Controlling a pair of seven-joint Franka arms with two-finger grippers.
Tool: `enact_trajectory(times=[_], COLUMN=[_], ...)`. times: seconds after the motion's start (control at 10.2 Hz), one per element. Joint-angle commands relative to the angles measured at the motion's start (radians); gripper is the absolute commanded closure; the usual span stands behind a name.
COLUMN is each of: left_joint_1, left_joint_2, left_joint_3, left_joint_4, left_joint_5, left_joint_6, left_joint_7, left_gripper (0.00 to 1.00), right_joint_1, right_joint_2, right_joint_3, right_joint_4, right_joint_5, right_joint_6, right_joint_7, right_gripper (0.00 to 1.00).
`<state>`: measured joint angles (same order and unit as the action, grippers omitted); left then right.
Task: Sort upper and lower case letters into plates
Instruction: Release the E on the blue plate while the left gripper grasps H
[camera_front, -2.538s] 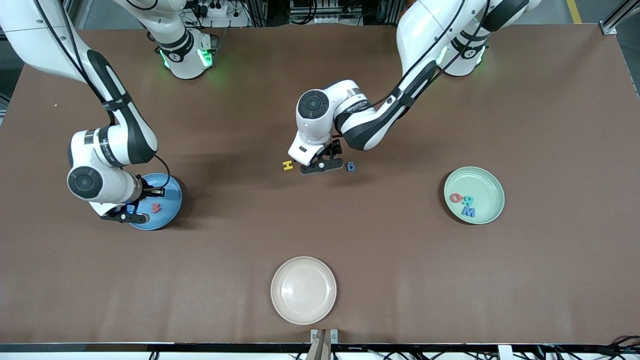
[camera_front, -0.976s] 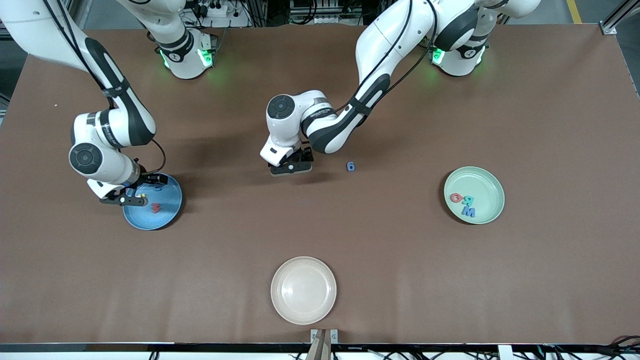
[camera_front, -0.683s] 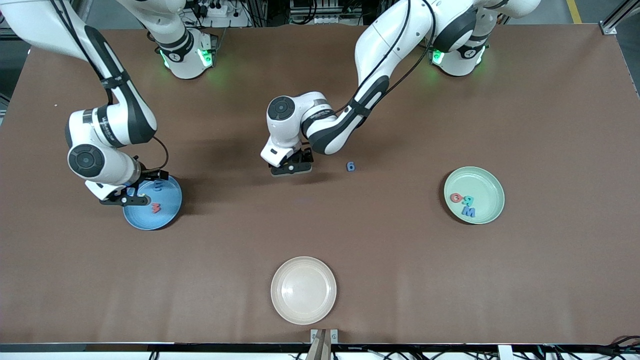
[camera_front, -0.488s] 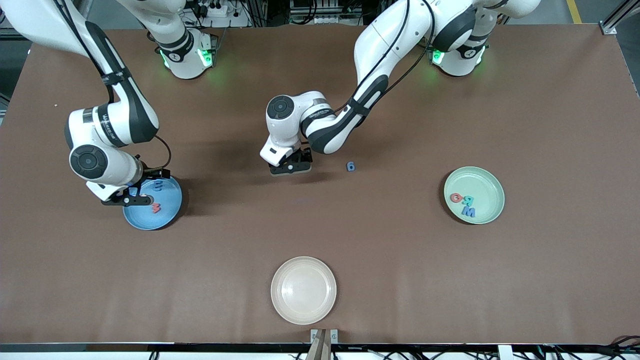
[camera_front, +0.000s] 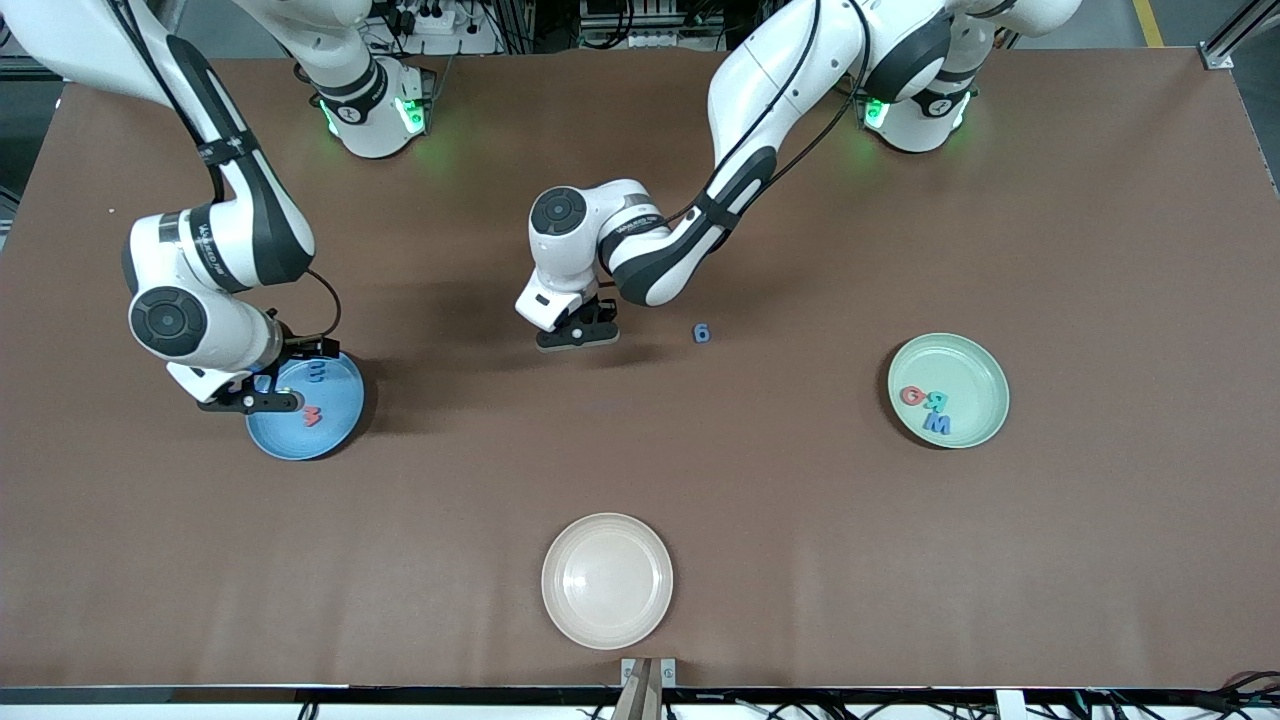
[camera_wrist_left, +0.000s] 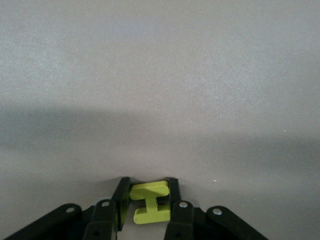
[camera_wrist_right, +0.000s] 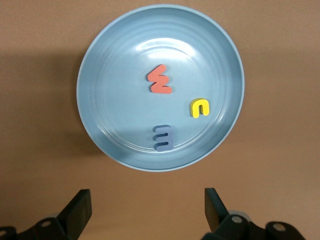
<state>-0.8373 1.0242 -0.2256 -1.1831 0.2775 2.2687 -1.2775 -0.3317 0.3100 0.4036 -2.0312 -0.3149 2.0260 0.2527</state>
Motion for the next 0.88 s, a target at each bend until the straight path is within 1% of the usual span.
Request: enact_trajectory(times=[0.0,0.2,0.39,0.49,0.59,0.68,0.78], left_joint_1=[0.010,0.064,0.177,0.251,0.329,0.433,0.520], left_joint_2=[-0.028,-0.106,-0.218,-0.283,-0.358,-0.451,-0.543], left_joint_3=[0.028,0.012,-0.053,-0.078,-0.098,-0.104,-0.104], left_joint_4=[-0.004,-0.007,-0.009,-0.013,-0.044,-0.108,-0.191], left_joint_5=[-0.017,-0.037,-0.067,-0.084,-0.110,-0.188,-0.234], left_joint_6=[-0.027,-0.145,-0.281,-0.366,-0.433,-0.460,-0.475], left_joint_7=[-0.019,-0.008,0.029,0.100,0.188,0.286,0.396], left_gripper=[1.00,1.00,1.00,1.00,1.00,1.00,1.00], right_joint_1=[-0.018,-0.018,-0.018,-0.010,-0.006,0.000,0.011], right_joint_2=[-0.032,-0.034,-0.035,-0.038,-0.038,-0.037,-0.037], right_joint_3=[0.020,0.037,0.043,0.047,0.084,0.107,0.136], right_joint_4=[-0.011,-0.009,0.002,0.003,0.006,0.006,0.006], right_joint_5=[0.034,0.054,0.091,0.115,0.129,0.129,0.129], right_joint_6=[-0.020,-0.015,-0.013,-0.016,-0.016,-0.019,-0.020], right_joint_7=[-0.007,-0.006,-0.001,0.005,0.010,0.066,0.138], right_gripper=[0.00,0.00,0.00,0.00,0.00,0.00,0.00])
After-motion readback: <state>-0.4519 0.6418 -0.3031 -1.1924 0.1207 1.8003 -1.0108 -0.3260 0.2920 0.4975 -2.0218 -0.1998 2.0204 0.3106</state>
